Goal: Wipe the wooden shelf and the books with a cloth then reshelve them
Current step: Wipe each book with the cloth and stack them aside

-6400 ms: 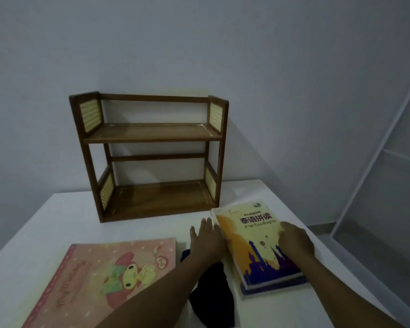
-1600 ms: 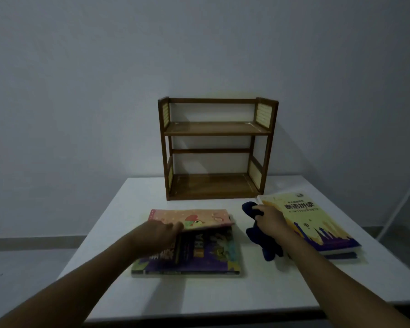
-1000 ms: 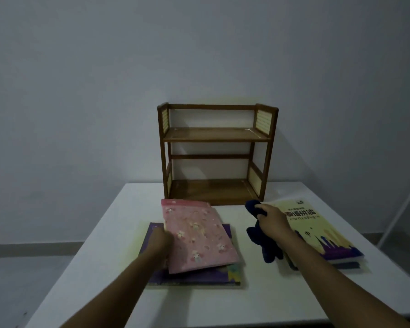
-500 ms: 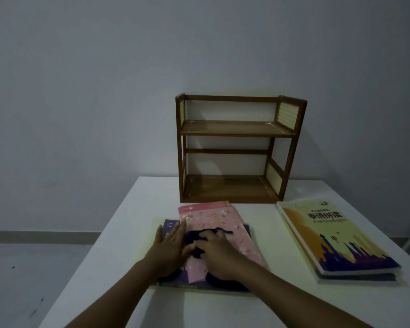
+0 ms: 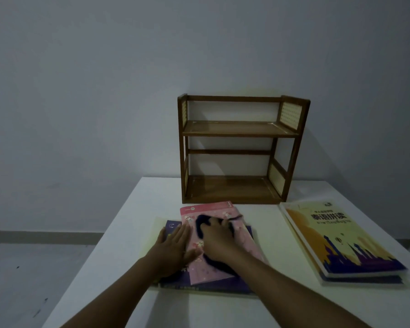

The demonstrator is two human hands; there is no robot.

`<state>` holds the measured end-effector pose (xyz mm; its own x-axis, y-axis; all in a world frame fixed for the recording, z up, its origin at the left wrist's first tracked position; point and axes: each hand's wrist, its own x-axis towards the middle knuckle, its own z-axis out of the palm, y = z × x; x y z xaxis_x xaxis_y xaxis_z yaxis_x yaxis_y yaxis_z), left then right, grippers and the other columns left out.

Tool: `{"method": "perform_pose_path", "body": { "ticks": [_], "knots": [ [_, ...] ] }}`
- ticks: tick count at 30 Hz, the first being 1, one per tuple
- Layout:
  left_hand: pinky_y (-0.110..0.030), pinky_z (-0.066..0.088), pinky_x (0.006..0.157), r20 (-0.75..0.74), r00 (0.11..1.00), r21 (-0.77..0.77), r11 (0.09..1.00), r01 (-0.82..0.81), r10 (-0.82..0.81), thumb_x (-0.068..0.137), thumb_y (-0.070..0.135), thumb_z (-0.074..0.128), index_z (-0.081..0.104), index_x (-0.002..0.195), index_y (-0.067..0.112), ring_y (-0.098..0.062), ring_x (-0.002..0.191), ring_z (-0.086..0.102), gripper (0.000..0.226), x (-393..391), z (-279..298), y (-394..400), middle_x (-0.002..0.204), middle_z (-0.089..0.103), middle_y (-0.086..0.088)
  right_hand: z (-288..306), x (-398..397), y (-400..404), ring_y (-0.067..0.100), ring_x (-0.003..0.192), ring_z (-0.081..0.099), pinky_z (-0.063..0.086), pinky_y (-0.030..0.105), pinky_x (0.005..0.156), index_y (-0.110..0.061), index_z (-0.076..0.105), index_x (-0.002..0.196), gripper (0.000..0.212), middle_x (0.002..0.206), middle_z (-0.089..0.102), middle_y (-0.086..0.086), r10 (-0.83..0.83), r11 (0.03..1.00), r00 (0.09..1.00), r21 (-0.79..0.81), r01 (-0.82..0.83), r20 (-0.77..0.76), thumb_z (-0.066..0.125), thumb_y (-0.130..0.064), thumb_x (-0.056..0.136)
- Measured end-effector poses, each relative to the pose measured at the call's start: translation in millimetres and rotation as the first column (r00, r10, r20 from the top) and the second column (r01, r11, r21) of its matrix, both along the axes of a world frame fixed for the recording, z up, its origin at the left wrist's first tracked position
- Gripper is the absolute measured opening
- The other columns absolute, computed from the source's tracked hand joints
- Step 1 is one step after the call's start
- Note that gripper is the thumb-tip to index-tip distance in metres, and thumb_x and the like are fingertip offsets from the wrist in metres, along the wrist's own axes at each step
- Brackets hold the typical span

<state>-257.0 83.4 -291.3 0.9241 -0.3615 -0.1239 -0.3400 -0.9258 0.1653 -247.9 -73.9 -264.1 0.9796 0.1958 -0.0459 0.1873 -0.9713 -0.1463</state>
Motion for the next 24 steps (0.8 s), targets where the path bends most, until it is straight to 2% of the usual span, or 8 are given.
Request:
{"method": "perform_pose_path", "body": {
  "ticks": [2, 6, 8, 11, 13, 17, 20, 24],
  "knots": [
    [-0.04, -0.01, 0.119, 0.043, 0.999, 0.019, 1.0, -0.007, 0.006, 0.076, 0.072, -0.011, -0.014, 0.151, 0.021, -0.012, 0.147, -0.014, 0.091, 0.4, -6.5, 1.0, 0.161, -0.011, -0.001, -2.2, -4.4, 12.9, 0.038, 0.134, 0.023, 0.027, 0.048, 0.112, -0.018, 0.037, 0.143, 0.053, 0.15, 0.028, 0.009, 0.106, 0.994, 0.994, 0.041, -0.106, -0.013, 0.052, -0.026, 0.092],
    [-0.037, -0.009, 0.118, 0.026, 1.0, 0.022, 1.0, -0.015, 0.014, 0.094, 0.064, 0.005, -0.014, 0.151, 0.019, -0.011, 0.146, -0.016, 0.075, 0.8, -9.0, -0.5, 0.16, -0.014, 0.001, -2.1, 10.9, -5.1, 0.033, 0.136, 0.024, 0.03, 0.046, 0.112, -0.02, 0.04, 0.142, 0.058, 0.15, 0.031, 0.005, 0.129, 0.988, 0.992, 0.08, -0.13, 0.019, 0.061, -0.027, 0.088],
    [-0.037, -0.01, 0.117, 0.019, 1.0, 0.018, 1.0, 0.001, -0.001, 0.094, 0.064, 0.007, -0.015, 0.151, 0.019, -0.01, 0.144, -0.018, 0.076, 1.0, -10.0, 0.2, 0.16, -0.015, 0.001, -2.8, 31.2, -25.8, 0.035, 0.134, 0.029, 0.033, 0.048, 0.11, -0.017, 0.046, 0.136, 0.056, 0.147, 0.035, 0.007, 0.035, 0.999, 0.999, 0.03, -0.036, 0.028, 0.065, -0.027, 0.084],
    [-0.035, -0.011, 0.115, 0.024, 1.0, 0.014, 1.0, 0.004, -0.004, 0.093, 0.067, 0.006, -0.015, 0.151, 0.021, -0.01, 0.144, -0.019, 0.076, 1.7, -11.9, 0.4, 0.16, -0.016, 0.002, 6.2, 56.5, -47.5, 0.036, 0.127, 0.032, 0.038, 0.047, 0.105, -0.012, 0.049, 0.129, 0.041, 0.147, 0.032, 0.009, -0.171, 0.985, 0.985, 0.032, 0.172, -0.028, 0.058, -0.019, 0.089],
    [-0.036, -0.012, 0.116, 0.02, 1.0, 0.019, 1.0, -0.01, 0.009, 0.093, 0.067, 0.005, -0.014, 0.151, 0.022, -0.012, 0.145, -0.017, 0.076, 0.7, -14.1, -1.0, 0.16, -0.015, 0.003, 6.6, 58.9, -45.4, 0.035, 0.127, 0.032, 0.04, 0.046, 0.104, -0.009, 0.046, 0.132, 0.042, 0.148, 0.027, 0.012, -0.199, 0.98, 0.978, 0.017, 0.2, -0.06, 0.055, -0.013, 0.091],
    [-0.036, -0.01, 0.117, 0.03, 0.999, 0.022, 0.999, -0.032, 0.031, 0.093, 0.066, 0.003, -0.012, 0.152, 0.022, -0.012, 0.146, -0.017, 0.075, 1.6, -10.5, 0.1, 0.16, -0.014, 0.003, -2.2, 47.8, -6.1, 0.036, 0.133, 0.029, 0.03, 0.047, 0.112, -0.016, 0.045, 0.137, 0.052, 0.148, 0.033, 0.009, 0.013, 1.0, 0.997, -0.016, -0.012, 0.071, 0.06, -0.018, 0.087],
    [-0.035, -0.01, 0.118, 0.026, 0.999, 0.036, 0.999, -0.031, 0.031, 0.092, 0.065, 0.002, -0.011, 0.152, 0.021, -0.011, 0.146, -0.016, 0.075, 0.1, -6.3, -1.6, 0.16, -0.012, 0.003, -8.3, 43.2, 14.3, 0.033, 0.133, 0.029, 0.032, 0.043, 0.111, -0.022, 0.041, 0.142, 0.065, 0.15, 0.033, 0.003, 0.159, 0.986, 0.986, 0.048, -0.161, 0.057, 0.067, -0.018, 0.082],
    [-0.032, -0.012, 0.115, 0.044, 0.998, 0.036, 0.999, -0.034, 0.032, 0.095, 0.063, 0.004, -0.01, 0.152, 0.021, -0.009, 0.145, -0.016, 0.072, -0.6, -9.2, -0.3, 0.161, -0.012, 0.002, -8.3, 53.0, -12.8, 0.029, 0.137, 0.028, 0.028, 0.043, 0.114, -0.021, 0.039, 0.145, 0.065, 0.153, 0.031, 0.002, 0.108, 0.992, 0.993, 0.061, -0.111, 0.05, 0.065, -0.026, 0.086]
  ]
}}
